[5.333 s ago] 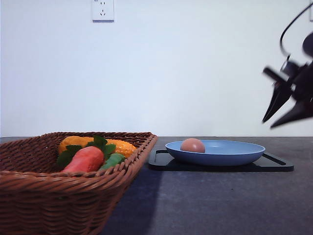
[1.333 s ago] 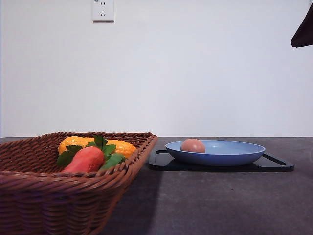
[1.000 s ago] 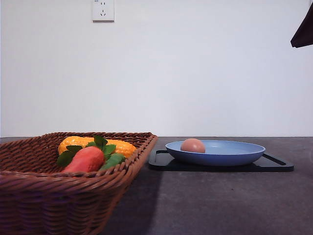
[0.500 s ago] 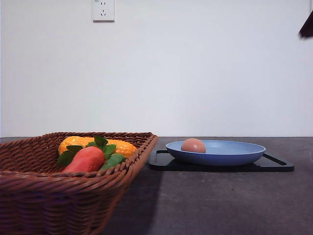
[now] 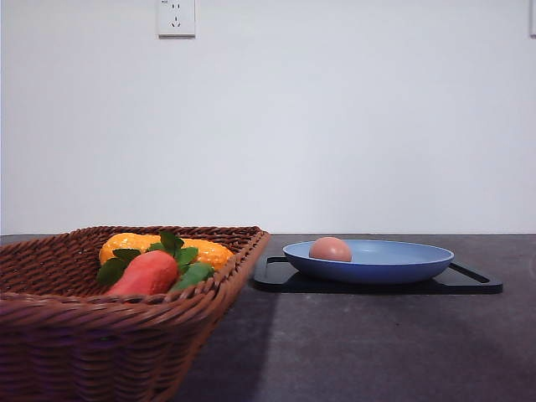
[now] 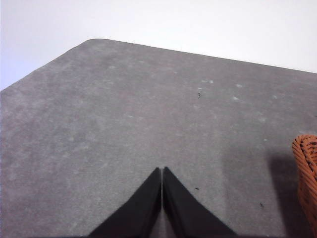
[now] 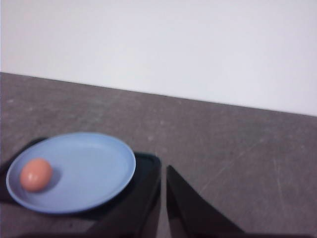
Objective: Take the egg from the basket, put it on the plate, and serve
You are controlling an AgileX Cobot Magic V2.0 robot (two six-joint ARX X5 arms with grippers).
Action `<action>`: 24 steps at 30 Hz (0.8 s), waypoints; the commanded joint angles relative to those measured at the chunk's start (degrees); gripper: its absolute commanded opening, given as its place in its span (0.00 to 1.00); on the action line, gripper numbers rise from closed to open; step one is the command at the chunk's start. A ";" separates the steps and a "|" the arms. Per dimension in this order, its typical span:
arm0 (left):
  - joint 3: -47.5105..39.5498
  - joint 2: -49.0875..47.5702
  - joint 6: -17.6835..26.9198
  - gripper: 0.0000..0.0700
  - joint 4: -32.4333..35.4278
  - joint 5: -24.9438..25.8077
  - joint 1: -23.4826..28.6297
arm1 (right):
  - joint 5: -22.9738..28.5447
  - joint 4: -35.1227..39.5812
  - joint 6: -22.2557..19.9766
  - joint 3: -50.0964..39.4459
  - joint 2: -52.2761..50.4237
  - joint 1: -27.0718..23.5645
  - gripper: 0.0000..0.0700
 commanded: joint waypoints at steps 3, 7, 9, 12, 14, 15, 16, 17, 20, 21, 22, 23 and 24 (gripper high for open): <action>-1.33 -0.13 -0.13 0.00 -0.87 -0.02 0.00 | -3.04 1.07 -0.48 -3.88 -1.98 -1.46 0.00; -1.33 -0.13 -0.13 0.00 -0.85 -0.02 0.00 | -2.99 4.04 -0.46 -7.74 -3.22 -1.73 0.00; -1.33 -0.13 -0.13 0.00 -0.85 -0.02 0.00 | -2.99 5.73 -0.44 -9.64 -3.83 -1.73 0.00; -1.33 -0.13 -0.13 0.00 -0.85 -0.02 0.00 | -3.02 6.78 -0.40 -11.84 -4.93 -1.73 0.00; -1.33 -0.13 -0.13 0.00 -0.85 -0.02 0.00 | -3.06 6.75 0.26 -13.05 -5.83 -1.73 0.00; -1.33 -0.13 -0.13 0.00 -0.85 -0.02 0.00 | -3.06 6.73 0.86 -13.75 -6.38 -1.73 0.00; -1.33 -0.13 -0.13 0.00 -0.85 -0.02 0.00 | -3.02 6.45 1.38 -14.18 -6.34 -1.73 0.00; -1.33 -0.13 -0.13 0.00 -0.85 -0.02 0.00 | -3.02 5.67 1.51 -14.16 -6.34 -1.73 0.00; -1.33 -0.13 -0.13 0.00 -0.85 -0.02 0.00 | -3.06 4.55 1.75 -14.16 -6.34 -1.73 0.00; -1.33 -0.13 -0.13 0.00 -0.87 -0.02 0.00 | -3.11 4.57 1.80 -14.16 -6.34 -1.71 0.00; -1.33 -0.13 -0.13 0.00 -0.87 -0.02 0.00 | -3.21 4.57 1.84 -14.16 -6.34 -1.71 0.00; -1.33 -0.13 -0.13 0.00 -0.85 -0.02 0.00 | -3.17 4.59 1.90 -14.16 -6.34 -1.71 0.00; -1.33 -0.13 -0.13 0.00 -0.85 -0.02 0.00 | -3.17 4.59 1.92 -14.16 -6.34 -1.71 0.00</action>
